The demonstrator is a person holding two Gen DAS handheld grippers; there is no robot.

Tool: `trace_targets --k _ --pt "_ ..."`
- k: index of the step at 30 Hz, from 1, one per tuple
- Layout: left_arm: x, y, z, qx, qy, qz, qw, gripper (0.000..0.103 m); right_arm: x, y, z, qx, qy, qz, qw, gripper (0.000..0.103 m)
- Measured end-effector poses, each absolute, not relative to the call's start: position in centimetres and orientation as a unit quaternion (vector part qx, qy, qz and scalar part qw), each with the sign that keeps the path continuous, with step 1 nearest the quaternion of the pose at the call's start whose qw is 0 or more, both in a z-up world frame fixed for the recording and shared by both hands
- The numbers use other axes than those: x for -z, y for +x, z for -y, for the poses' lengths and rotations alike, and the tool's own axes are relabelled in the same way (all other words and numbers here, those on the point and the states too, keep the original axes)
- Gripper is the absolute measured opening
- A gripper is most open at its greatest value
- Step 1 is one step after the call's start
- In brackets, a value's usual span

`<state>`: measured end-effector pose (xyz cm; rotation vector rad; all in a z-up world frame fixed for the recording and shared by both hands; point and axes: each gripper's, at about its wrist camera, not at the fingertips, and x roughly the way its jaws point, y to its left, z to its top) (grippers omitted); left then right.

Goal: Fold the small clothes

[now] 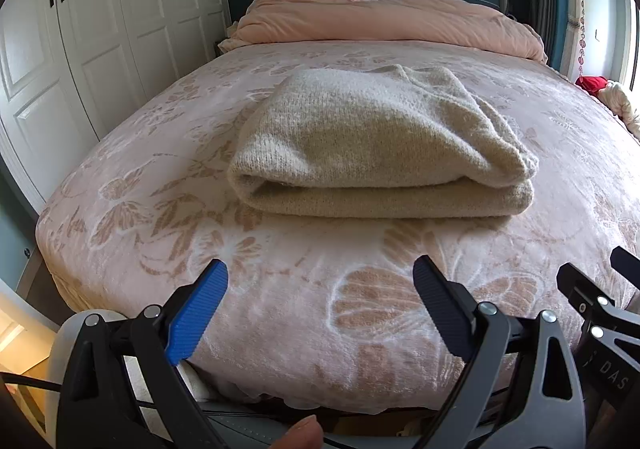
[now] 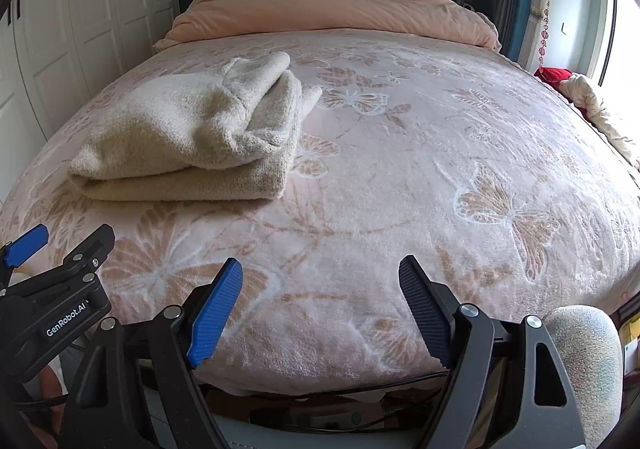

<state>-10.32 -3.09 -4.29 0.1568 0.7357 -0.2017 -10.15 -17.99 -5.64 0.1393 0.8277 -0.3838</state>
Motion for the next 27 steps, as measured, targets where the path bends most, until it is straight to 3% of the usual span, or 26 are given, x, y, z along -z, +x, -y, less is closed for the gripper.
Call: trace_targets --k 27 --pt "4.4 -11.6 4.5 0.104 0.1 -0.338 0.93 0.092 5.7 -10.1 17.6 0.166 0.056 -0.398 0.9 0.078"
